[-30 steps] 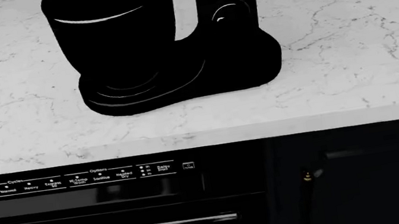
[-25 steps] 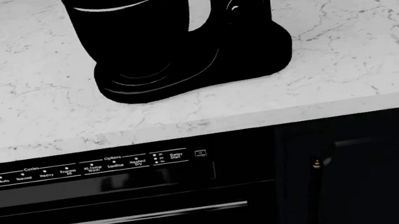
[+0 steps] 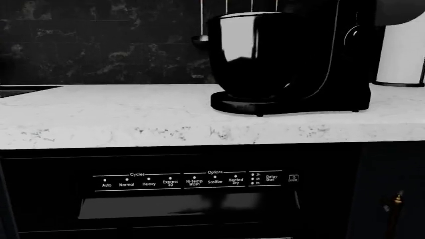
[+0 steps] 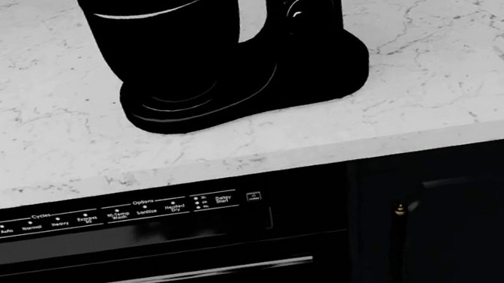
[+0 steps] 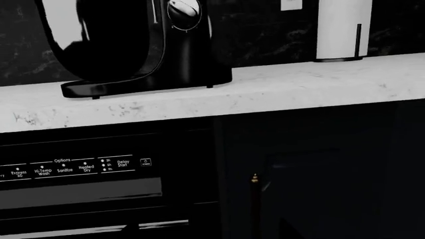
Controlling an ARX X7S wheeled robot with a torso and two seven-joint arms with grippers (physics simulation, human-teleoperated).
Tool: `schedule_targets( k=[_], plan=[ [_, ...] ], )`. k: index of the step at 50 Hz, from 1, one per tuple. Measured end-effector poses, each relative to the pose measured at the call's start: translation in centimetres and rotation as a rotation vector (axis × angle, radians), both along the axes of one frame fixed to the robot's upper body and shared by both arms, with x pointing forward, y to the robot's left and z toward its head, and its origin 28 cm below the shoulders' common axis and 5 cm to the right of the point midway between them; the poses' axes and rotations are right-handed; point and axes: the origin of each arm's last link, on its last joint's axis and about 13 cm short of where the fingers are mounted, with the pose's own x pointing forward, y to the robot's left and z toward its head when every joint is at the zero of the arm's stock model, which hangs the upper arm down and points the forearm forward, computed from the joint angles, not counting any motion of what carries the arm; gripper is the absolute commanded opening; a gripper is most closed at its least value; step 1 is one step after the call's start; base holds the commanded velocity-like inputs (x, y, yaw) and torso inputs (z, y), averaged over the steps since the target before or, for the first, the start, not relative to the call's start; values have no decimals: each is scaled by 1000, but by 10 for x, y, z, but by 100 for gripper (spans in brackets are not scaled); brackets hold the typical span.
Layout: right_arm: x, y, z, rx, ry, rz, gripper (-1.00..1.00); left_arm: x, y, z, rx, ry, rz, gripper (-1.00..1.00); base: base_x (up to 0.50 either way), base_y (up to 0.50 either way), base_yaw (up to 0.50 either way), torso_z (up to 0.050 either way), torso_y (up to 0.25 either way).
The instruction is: Close the stand mixer head.
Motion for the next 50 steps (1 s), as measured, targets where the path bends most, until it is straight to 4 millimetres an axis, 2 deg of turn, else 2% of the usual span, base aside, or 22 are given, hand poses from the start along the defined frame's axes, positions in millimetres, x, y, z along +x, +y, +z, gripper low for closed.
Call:
schedule_targets(
  k=[6,10,15,24,30,40,50],
  plan=[
    [-11,3,3,5,-11,-3,100,-15,-2,11,10,-34,-21,100,0,0,0,29,0],
    [-15,3,14,19,-38,-4,100,-20,-3,19,9,-53,-33,100,0,0,0,50,0],
    [-16,2,42,23,-97,2,100,-22,-5,39,9,-98,-48,100,0,0,0,50,0],
    [-10,0,101,54,-183,18,100,-15,-5,92,-27,-238,-92,100,0,0,0,50,0],
    [-6,-4,129,72,-209,30,100,-16,-7,120,-43,-302,-124,100,0,0,0,50,0],
    [-7,-5,153,53,-225,77,100,-26,-6,136,15,-296,-144,100,36,0,0,50,0],
    [-15,-3,164,15,-261,124,100,-32,4,145,49,-268,-89,100,500,-64,0,1,0]
  ],
)
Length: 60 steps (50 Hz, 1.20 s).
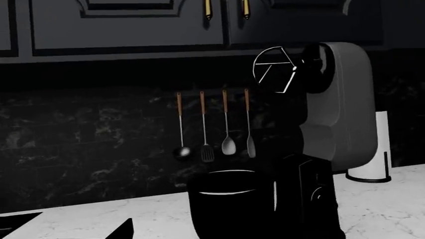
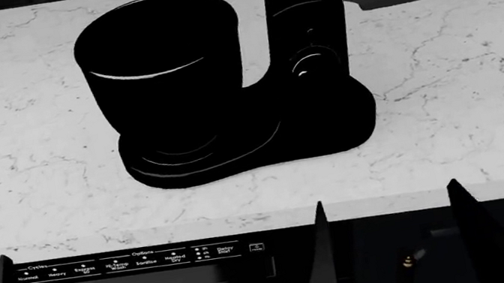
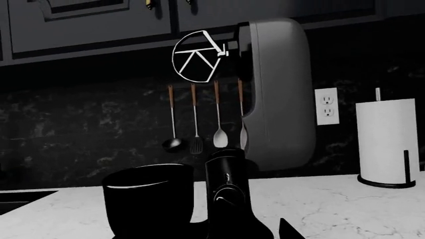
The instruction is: Close the stand mixer head.
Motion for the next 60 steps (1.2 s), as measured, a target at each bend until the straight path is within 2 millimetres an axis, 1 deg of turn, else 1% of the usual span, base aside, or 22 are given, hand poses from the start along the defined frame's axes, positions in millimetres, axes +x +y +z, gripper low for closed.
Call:
schedule_targets(
  k=[20,30,37,43,48,55,60],
  plan=[
    [-12,-1,10,2,-38,6,100,-8,12,7,-24,1,118,100,488,-64,0,0,0],
    [-16,-1,13,11,-34,2,100,-9,14,9,-34,-2,145,100,0,0,0,0,0],
    [-21,-6,18,9,-48,-20,100,-11,16,13,-50,-5,159,100,0,0,0,0,0],
    [-25,-19,30,-27,-57,-36,100,-11,20,19,-72,-14,180,100,0,0,0,0,0],
    [-25,-33,45,-46,-39,-100,100,-10,23,25,-85,-27,198,100,0,0,0,0,0],
    [-17,-47,80,-30,2,-264,100,-10,27,32,-99,-43,222,100,0,0,0,0,0],
    [-19,-53,105,3,17,-350,100,-11,28,33,-106,-46,234,100,0,0,0,0,0]
  ],
)
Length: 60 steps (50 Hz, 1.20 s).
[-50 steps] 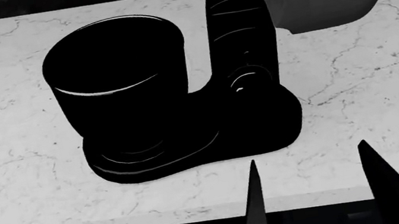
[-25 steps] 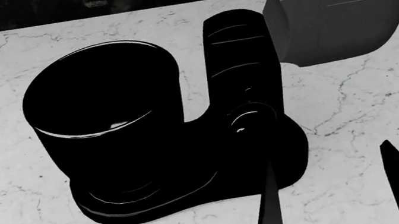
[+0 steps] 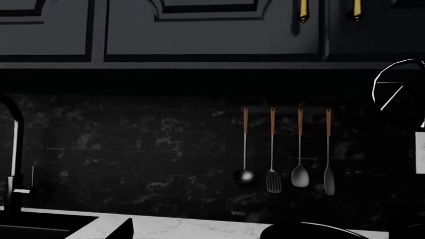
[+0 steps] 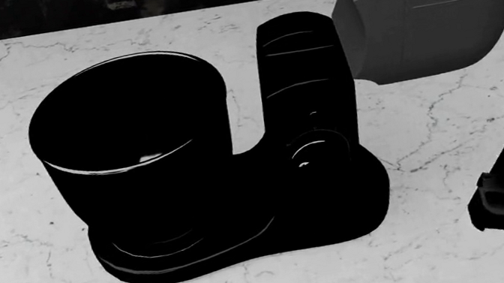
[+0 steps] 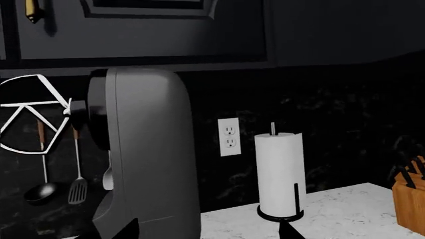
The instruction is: Close the stand mixer head.
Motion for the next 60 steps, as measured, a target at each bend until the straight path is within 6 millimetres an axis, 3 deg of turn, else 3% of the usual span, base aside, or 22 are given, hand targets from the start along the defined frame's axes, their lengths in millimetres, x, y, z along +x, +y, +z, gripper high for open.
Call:
schedule_targets(
  k=[14,27,44,60],
  plan=[
    [-6,-21,53,18,37,-169,100,0,0,-1,-7,5,7,100,0,0,0,0,0],
    [10,-41,74,56,119,-201,100,0,-1,-3,-10,13,4,100,0,0,0,0,0],
    [64,-53,89,66,275,-166,100,0,-2,-6,-20,32,-8,100,0,0,0,0,0],
    [127,-31,114,-24,442,-44,100,3,1,-8,-29,43,-6,100,0,0,0,0,0]
  ],
)
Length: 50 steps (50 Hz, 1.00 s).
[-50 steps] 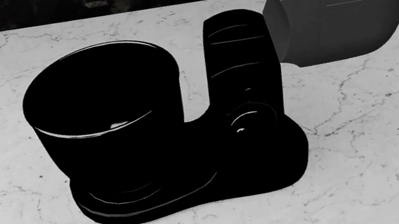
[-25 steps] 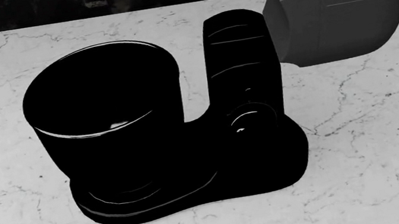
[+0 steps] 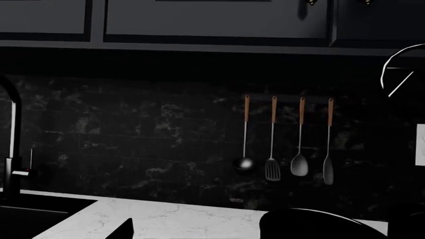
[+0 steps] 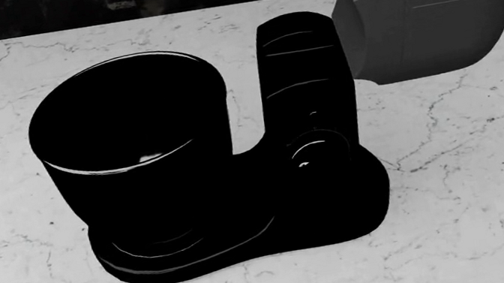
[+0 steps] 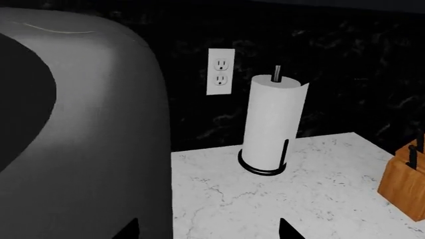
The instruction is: Close the stand mixer head.
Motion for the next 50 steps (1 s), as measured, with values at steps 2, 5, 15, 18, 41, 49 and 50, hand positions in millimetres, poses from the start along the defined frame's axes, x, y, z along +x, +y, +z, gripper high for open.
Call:
schedule_targets(
  k=[2,5,15,18,41,49,50],
  plan=[
    [7,5,4,-16,15,29,100,0,1,0,-2,0,1,100,0,0,0,0,0],
    [11,13,8,-66,46,60,100,0,2,0,-4,-1,3,100,8,0,7,0,0],
    [12,43,20,-371,64,116,100,-2,6,2,-16,-8,18,100,28,0,22,0,0],
    [11,57,26,-440,42,171,100,-2,7,2,-20,-11,21,100,32,0,24,0,0],
    [47,149,27,-395,326,658,100,-6,12,6,-36,-27,30,100,18,2,9,0,0],
    [49,158,34,-465,369,657,100,-7,13,6,-38,-29,31,100,24,10,19,0,0],
    [49,158,34,-474,373,657,100,-7,13,6,-39,-29,31,100,22,9,15,0,0]
  ],
)
